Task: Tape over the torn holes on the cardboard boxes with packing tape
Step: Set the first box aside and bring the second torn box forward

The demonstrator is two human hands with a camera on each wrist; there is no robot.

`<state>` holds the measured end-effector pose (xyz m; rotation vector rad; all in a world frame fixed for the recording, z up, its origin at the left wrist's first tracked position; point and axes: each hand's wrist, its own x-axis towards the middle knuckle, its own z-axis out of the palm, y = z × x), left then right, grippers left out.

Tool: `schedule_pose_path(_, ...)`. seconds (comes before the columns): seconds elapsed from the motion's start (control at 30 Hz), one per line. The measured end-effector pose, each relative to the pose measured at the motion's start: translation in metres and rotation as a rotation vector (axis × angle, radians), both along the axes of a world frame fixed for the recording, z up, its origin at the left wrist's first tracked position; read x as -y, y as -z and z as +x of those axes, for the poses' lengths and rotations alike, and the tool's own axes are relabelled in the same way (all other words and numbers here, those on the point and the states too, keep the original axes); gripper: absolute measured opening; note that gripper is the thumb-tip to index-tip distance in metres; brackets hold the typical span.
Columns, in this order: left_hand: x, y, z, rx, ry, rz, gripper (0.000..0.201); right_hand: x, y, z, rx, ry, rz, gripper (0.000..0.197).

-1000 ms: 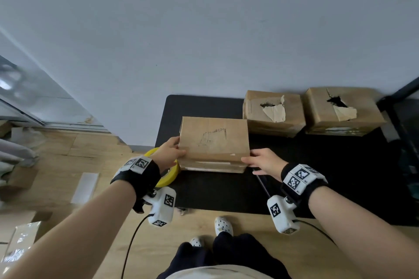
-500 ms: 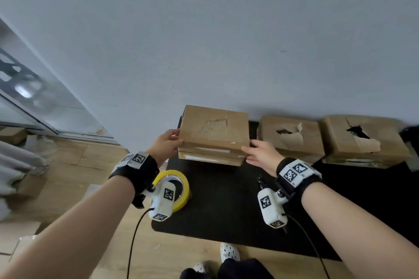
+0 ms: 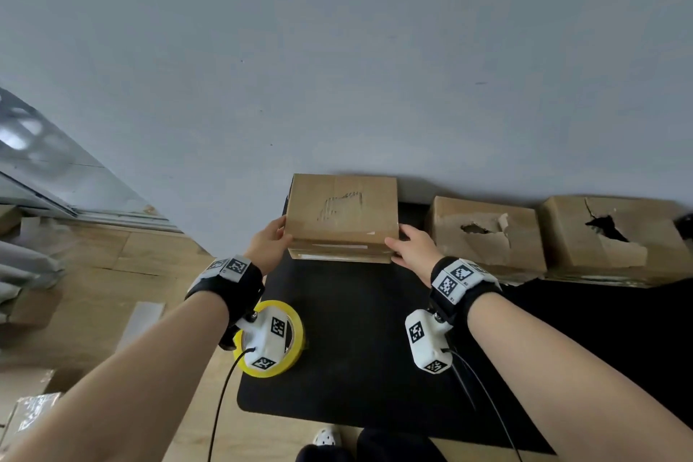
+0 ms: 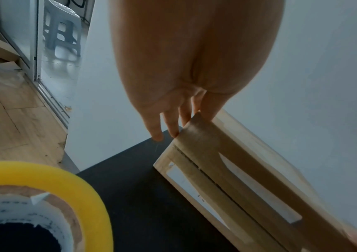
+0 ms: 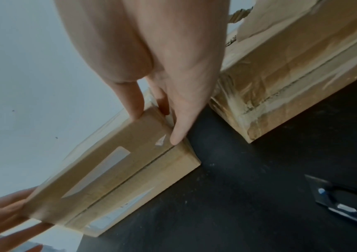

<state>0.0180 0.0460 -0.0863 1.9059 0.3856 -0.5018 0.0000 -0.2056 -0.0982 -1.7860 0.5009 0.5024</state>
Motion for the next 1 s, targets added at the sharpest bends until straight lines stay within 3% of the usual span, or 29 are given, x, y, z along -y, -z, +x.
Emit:
schedule_pose_path(0.1, 0.004, -0.006, -0.004, 0.062, 0.063, 0.138, 0.047, -0.001, -0.004, -0.002, 0.063, -0.116, -0.18, 0.045)
schedule_pose_path(0.23, 0.013, -0.02, -0.018, 0.163, 0.278, 0.48, 0.054, -0.001, -0.019, -0.011, 0.076, -0.249, -0.425, 0.048)
schedule_pose_path(0.43, 0.042, -0.039, -0.04, 0.447, 0.539, 0.772, 0.037, 0.003, -0.044, -0.042, 0.207, -0.336, -0.691, 0.04)
schedule_pose_path(0.67, 0.097, -0.045, -0.059, 0.607, 0.817, 0.876, 0.031, 0.028, -0.063, -0.096, 0.491, -0.441, -1.195, 0.025)
schedule_pose_path(0.8, 0.133, -0.04, -0.071, 0.651, 0.936, 0.895, 0.031, 0.055, -0.07, -0.11, 0.442, -0.45, -1.269, 0.026)
schedule_pose_path(1.0, 0.179, -0.03, -0.075, 0.631, 0.916, 0.882, 0.029, 0.109, -0.067, -0.115, 0.401, -0.46, -1.295, 0.033)
